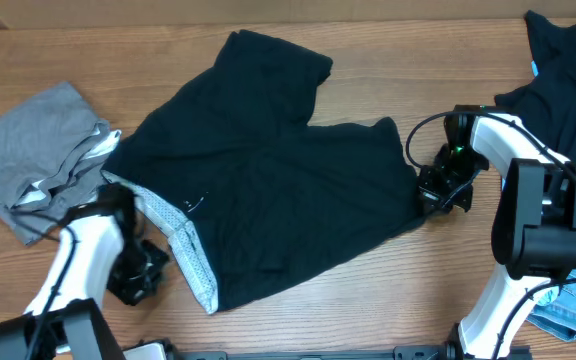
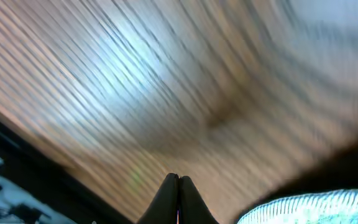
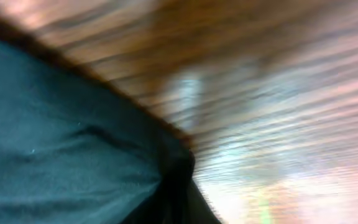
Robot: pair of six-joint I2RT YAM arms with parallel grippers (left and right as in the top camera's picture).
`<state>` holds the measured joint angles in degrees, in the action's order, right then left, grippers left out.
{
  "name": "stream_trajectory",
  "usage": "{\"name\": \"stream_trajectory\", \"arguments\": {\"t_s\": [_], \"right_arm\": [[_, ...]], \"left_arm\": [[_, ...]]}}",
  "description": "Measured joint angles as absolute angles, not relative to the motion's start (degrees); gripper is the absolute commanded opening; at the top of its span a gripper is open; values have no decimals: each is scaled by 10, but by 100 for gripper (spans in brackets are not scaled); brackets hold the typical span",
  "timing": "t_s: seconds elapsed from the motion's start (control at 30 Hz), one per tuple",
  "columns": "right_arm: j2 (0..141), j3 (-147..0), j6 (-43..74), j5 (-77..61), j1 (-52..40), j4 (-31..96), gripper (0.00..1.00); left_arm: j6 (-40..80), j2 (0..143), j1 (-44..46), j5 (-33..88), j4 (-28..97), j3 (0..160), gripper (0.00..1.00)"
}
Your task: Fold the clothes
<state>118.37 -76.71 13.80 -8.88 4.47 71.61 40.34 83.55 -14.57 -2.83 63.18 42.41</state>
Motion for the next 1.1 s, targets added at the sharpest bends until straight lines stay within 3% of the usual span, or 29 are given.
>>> {"name": "stream_trajectory", "arguments": {"t_s": [0.07,0.23,0.27,0.3,0.37,0.57,0.63,0.93,1.1], "right_arm": [[1184,-767,143,-76,44,719,26],[1153,-774,133,-53,44,689,32],[1124,-791,130,-51,44,674,29],[1093,-815,115,-58,44,650,11],[1043,-872,63,-117,44,555,4],[1028,-909,-25,-217,-11,374,4],[1087,-908,-43,-230,-81,255,4],[1297,-926,-45,-238,-199,42,4],[1399,-1001,-40,-200,-214,37,5]], "left_arm": [[374,835,-202,-26,617,424,4],[334,835,-218,-9,581,424,4],[328,835,-218,-3,573,424,4],[326,835,-218,4,569,424,4],[316,835,-218,16,556,424,4],[283,835,-218,59,541,437,4],[277,835,-218,64,542,466,4],[250,781,-214,69,558,547,4],[238,781,-214,69,570,547,4]]}}
